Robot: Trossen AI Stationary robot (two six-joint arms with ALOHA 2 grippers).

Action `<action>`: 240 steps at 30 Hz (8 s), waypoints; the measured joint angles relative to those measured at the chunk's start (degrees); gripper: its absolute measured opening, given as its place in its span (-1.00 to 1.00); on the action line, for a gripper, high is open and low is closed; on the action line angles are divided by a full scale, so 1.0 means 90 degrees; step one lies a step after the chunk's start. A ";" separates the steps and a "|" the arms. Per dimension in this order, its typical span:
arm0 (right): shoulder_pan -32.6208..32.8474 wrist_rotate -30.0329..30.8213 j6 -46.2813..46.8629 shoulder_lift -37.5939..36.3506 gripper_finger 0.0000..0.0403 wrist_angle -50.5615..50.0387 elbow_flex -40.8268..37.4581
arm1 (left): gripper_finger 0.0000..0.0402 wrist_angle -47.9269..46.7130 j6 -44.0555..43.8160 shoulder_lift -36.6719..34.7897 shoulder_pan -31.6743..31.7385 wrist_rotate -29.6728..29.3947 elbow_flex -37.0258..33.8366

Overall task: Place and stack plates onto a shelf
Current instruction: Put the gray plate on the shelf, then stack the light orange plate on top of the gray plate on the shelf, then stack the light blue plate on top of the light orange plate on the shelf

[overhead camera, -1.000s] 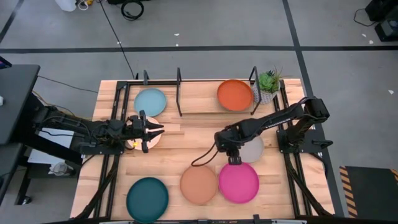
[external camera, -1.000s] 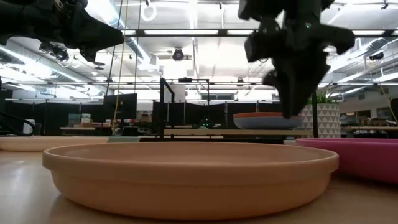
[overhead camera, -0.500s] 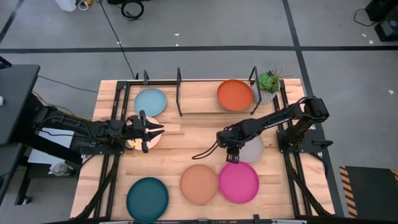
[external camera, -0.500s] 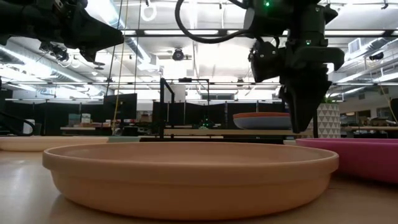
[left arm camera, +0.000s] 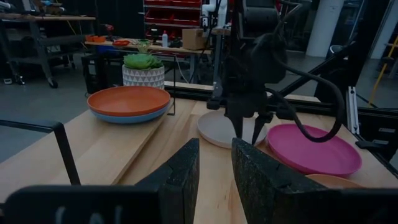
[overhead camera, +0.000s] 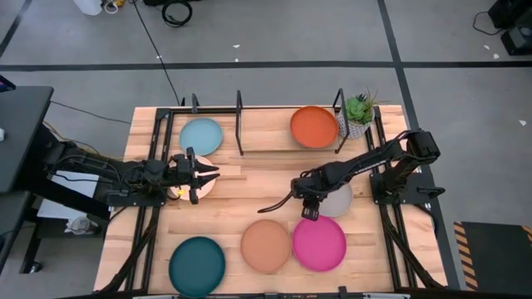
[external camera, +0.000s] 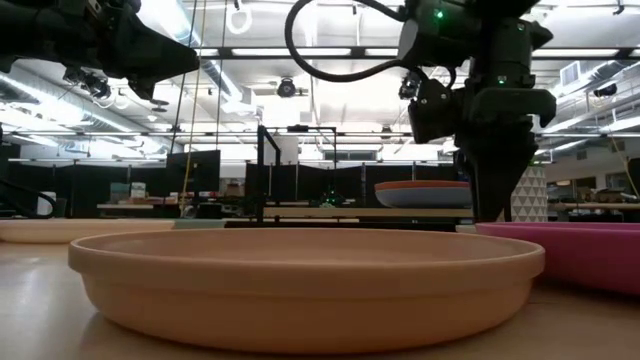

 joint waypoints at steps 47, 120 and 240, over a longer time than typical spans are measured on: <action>-0.0168 -0.0464 -0.4601 0.0002 -0.94 -0.0106 0.0617 | -0.50 -0.0002 0.0146 0.0000 0.0000 0.0000 -0.0002; -0.1159 0.1291 -0.4464 0.0252 -0.43 -0.0086 0.1700 | -0.50 -0.4208 -0.3516 0.2590 0.0073 -0.0322 0.1662; -0.0119 0.2469 -0.3309 -0.2528 -0.43 0.2073 -0.1206 | -0.59 -0.6104 0.0539 0.4592 0.2036 0.1813 0.3317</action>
